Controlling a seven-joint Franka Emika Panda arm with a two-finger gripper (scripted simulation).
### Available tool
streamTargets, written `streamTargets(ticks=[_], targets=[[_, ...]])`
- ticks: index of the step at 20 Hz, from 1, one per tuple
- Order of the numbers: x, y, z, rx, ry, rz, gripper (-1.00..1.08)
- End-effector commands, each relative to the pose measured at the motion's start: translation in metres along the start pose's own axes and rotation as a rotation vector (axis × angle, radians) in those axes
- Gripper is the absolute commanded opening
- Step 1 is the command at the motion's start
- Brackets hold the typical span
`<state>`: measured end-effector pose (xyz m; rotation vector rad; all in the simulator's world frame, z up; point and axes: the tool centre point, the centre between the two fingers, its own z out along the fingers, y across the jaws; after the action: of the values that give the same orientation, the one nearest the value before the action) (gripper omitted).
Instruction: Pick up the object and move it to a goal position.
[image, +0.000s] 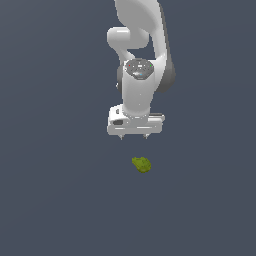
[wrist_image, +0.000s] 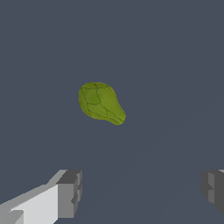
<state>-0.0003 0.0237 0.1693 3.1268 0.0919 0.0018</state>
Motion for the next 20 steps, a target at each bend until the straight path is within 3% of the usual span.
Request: streamTargets(ticks=[1,10,20], targets=[[0.0,0.0,0.0,0.0,0.0,0.0,1.0],[-0.005,-0.002,0.009,-0.028,-0.017,-0.006,1.0],[0.003,-0.005,0.015,-0.025,-0.016,-0.058,1.0]])
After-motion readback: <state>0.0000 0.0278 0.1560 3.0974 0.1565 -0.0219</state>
